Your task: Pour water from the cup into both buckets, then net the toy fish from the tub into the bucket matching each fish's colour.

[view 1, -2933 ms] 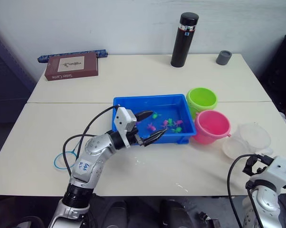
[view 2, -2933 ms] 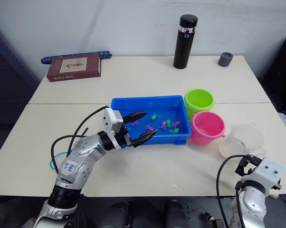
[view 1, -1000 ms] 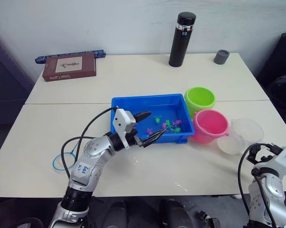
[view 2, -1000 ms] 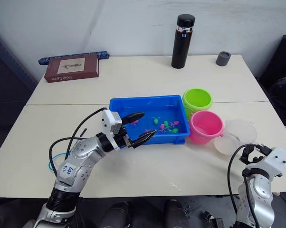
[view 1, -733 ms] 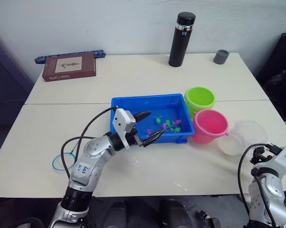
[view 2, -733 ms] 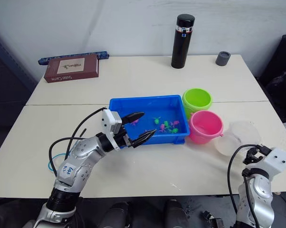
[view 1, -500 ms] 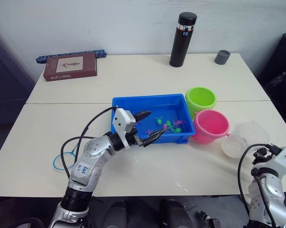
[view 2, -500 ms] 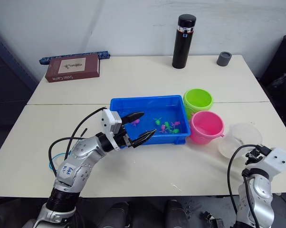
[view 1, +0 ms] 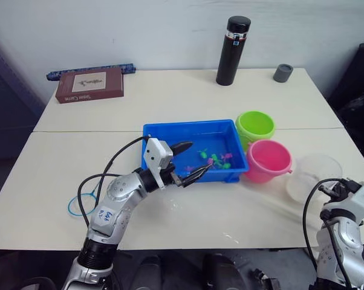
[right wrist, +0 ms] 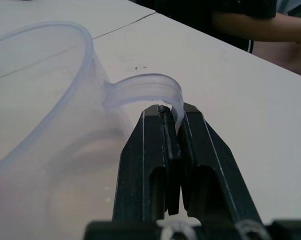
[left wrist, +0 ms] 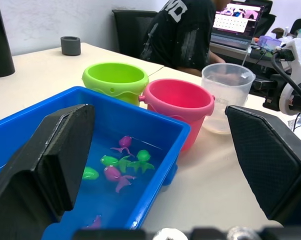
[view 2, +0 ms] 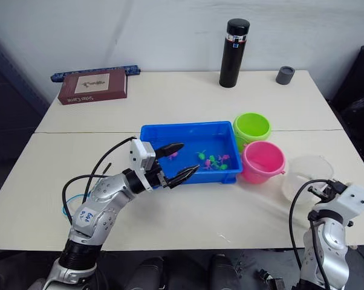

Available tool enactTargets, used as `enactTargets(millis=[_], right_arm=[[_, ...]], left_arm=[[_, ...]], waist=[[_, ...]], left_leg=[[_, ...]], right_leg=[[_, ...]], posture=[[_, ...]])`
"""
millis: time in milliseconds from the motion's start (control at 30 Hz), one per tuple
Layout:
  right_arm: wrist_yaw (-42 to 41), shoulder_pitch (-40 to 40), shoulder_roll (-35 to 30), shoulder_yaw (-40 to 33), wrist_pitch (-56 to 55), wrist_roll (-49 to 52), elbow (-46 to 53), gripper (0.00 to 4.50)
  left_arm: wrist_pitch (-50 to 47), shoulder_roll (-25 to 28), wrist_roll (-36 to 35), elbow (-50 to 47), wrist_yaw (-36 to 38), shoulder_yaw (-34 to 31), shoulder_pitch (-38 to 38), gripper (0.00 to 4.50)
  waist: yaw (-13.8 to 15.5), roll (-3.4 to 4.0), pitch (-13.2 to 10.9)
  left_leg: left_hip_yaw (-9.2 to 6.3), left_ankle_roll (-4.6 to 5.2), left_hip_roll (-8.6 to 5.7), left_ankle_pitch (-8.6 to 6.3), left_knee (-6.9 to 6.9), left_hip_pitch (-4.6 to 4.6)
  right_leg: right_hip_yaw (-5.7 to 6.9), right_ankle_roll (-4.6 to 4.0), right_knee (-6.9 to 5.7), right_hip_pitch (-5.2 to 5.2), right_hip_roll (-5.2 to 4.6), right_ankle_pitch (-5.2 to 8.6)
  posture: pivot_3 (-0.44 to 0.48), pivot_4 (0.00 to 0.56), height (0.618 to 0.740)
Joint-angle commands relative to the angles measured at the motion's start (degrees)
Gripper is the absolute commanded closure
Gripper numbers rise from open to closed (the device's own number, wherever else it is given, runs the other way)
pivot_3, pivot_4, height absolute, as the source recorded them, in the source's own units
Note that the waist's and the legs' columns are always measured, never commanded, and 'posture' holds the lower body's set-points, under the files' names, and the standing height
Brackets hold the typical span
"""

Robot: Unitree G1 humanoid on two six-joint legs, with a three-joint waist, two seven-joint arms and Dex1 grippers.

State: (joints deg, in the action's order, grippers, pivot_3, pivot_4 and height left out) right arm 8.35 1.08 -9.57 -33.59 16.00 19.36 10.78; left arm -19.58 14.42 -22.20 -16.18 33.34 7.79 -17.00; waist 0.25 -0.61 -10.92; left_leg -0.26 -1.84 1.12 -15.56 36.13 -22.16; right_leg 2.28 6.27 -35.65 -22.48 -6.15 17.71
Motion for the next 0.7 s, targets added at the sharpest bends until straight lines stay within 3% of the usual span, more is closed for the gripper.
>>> enactTargets(millis=[33,367,700], right_arm=[[0.33,1.08,-0.40,-0.23,0.10,-0.56,0.40,4.44],[0.74,0.18,-1.63,-1.09,1.29,0.13,2.49,4.44],[-2.21,-2.65,-12.33,-2.20,1.57,-1.48,4.81,4.44]], left_arm=[[0.05,-0.10,-0.39,-2.81,-0.05,-0.05,0.11,0.00],[-0.49,-0.01,-0.31,-3.06,-0.04,-0.13,0.12,0.00],[-0.70,0.41,-0.20,-2.91,0.24,-0.36,-0.12,0.00]], waist=[[-0.10,0.00,0.00],[-0.11,0.00,0.00],[-0.18,0.12,-0.07]], left_leg=[[0.01,0.00,-0.01,0.00,0.00,0.00],[0.02,0.01,-0.01,0.00,0.00,0.01],[0.07,0.03,-0.09,0.01,-0.03,-0.02]], right_leg=[[-0.02,0.01,0.00,0.00,-0.01,0.00],[-0.03,0.02,-0.01,0.00,0.00,-0.01],[-0.07,0.03,0.02,-0.04,-0.05,-0.02]], posture=[[0.000,0.150,0.740],[0.000,0.150,0.740],[0.000,0.150,0.740]])
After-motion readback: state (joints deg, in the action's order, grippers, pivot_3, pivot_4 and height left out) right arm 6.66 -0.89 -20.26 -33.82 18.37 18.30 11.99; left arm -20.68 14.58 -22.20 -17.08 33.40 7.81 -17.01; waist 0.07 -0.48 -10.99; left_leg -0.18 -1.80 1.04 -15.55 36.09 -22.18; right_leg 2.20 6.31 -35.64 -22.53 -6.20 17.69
